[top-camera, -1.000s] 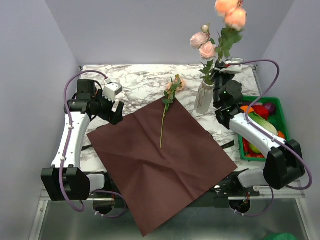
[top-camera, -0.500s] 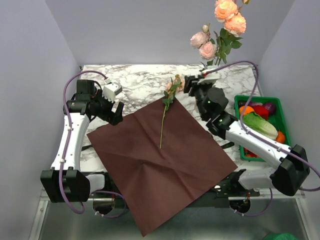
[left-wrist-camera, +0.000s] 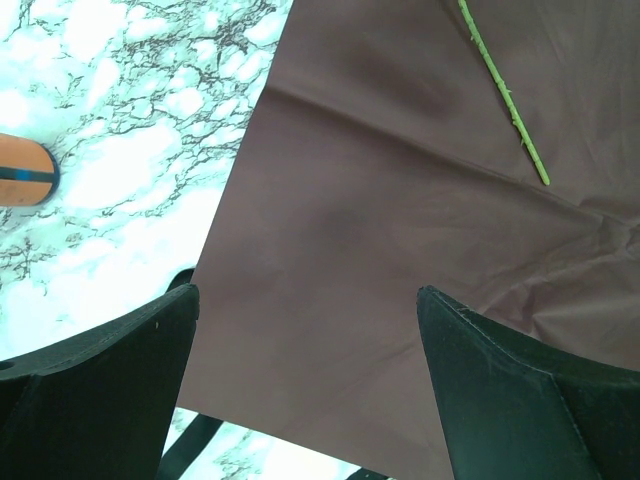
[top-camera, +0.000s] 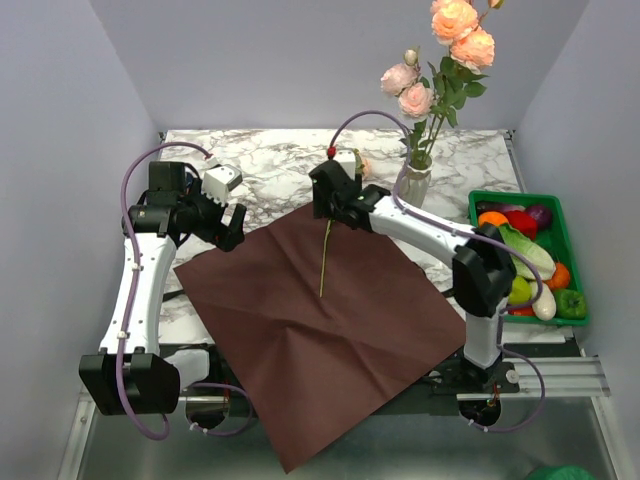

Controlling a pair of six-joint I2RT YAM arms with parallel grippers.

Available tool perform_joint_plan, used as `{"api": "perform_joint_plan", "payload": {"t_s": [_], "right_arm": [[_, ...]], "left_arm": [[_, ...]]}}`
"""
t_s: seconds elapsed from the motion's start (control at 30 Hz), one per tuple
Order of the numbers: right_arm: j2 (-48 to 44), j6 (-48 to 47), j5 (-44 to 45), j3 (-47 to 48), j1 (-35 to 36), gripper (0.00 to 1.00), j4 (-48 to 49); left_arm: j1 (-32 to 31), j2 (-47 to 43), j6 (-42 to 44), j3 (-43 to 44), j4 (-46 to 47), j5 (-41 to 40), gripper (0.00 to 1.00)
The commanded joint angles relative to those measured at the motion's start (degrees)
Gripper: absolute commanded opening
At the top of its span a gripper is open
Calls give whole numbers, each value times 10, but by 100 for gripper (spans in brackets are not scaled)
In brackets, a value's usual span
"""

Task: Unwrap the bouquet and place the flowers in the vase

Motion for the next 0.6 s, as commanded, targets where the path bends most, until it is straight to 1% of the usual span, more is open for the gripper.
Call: {"api": "perform_joint_plan", "payload": {"t_s": [0.0, 0.07, 0.23, 0.37, 0.57], "right_arm": [[80, 92, -15, 85, 4, 76, -180], [98, 100, -13, 99, 4, 76, -192], [134, 120, -8, 111, 4, 76, -187], [166, 140, -5, 139, 4, 76, -202], [212, 162, -12, 168, 4, 74, -198]], "left_arm": [[3, -13, 0, 4, -6, 12, 99], [4, -12, 0, 4, -5, 11, 99], [4, -9, 3, 1, 0, 12, 99], [4, 0, 3, -11, 19, 12, 99], [4, 40, 5, -10, 40, 13, 99]]}}
